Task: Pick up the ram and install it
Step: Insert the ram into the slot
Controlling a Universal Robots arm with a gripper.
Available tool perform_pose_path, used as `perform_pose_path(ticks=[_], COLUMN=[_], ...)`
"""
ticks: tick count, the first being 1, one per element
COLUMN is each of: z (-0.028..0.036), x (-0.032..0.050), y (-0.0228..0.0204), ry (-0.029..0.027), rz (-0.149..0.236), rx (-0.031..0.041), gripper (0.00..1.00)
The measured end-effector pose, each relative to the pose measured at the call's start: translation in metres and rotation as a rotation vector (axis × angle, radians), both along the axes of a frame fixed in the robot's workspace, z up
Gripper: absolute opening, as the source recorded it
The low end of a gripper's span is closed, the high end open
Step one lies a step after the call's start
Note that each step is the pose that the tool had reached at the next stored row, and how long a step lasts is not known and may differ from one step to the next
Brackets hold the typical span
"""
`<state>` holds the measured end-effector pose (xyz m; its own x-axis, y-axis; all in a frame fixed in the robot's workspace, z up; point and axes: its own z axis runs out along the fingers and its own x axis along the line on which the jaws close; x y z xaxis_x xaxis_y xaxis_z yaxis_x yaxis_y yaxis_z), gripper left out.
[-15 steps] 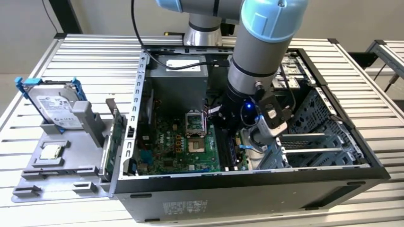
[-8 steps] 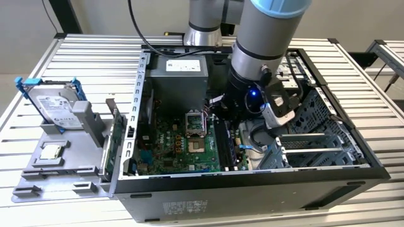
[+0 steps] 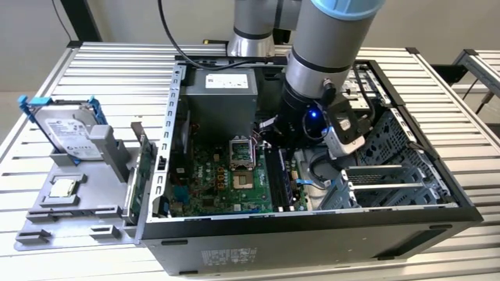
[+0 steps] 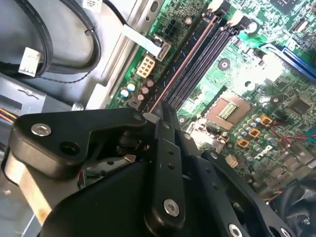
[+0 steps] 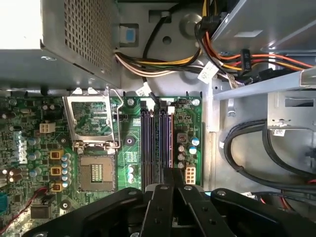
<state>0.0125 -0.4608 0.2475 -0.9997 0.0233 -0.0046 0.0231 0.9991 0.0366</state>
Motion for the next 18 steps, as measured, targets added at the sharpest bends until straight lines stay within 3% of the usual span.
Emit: perform_pose_path(ticks=[18], z=[0.0], x=[-0.0025], y=[0.0], ry=[0.0], rz=[0.0], rx=[0.0], gripper=[0.0])
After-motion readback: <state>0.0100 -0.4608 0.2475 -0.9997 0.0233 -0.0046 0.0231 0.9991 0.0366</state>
